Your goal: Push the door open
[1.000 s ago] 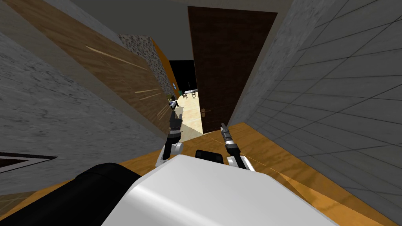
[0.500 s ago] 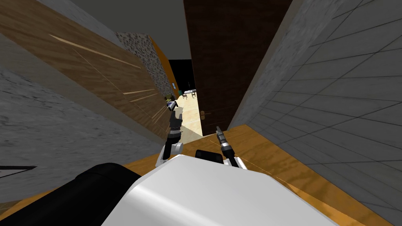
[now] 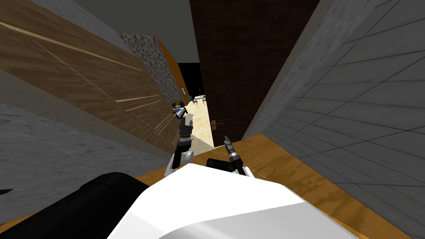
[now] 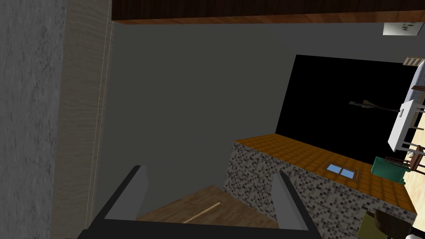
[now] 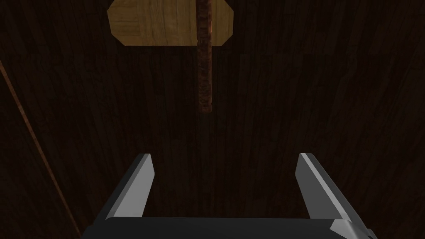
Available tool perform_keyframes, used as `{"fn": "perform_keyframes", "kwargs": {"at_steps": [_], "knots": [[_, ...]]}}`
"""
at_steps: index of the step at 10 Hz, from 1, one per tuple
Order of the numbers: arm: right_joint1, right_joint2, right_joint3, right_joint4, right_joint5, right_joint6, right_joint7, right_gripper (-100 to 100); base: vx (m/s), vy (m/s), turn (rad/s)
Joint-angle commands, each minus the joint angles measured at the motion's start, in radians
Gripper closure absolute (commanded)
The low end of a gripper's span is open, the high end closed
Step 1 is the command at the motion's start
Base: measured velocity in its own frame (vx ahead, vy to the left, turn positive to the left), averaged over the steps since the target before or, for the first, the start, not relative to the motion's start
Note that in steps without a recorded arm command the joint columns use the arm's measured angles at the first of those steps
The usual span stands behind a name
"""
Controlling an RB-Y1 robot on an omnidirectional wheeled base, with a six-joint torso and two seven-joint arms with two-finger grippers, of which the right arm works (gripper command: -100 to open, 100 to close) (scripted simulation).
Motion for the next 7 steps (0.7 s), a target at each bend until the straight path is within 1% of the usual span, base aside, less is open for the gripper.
{"fn": "perform_keyframes", "kwargs": {"at_steps": [1, 3, 4, 5, 7], "knots": [[-0.004, 0.011, 0.017, 0.032, 0.013, -0.003, -0.014, -100, 0.194, -0.009, -0.002], [-0.005, 0.017, 0.032, 0.051, 0.023, -0.002, -0.026, -100, 0.211, -0.02, 0.005], [-0.001, 0.014, 0.027, 0.045, 0.02, -0.007, -0.02, -100, 0.082, -0.007, 0.002], [-0.012, 0.0, 0.024, 0.053, 0.017, -0.001, -0.019, -100, 0.099, 0.04, 0.028], [-0.025, -0.008, 0.02, 0.063, 0.014, 0.006, -0.016, -100, 0.176, 0.08, 0.021]]}}
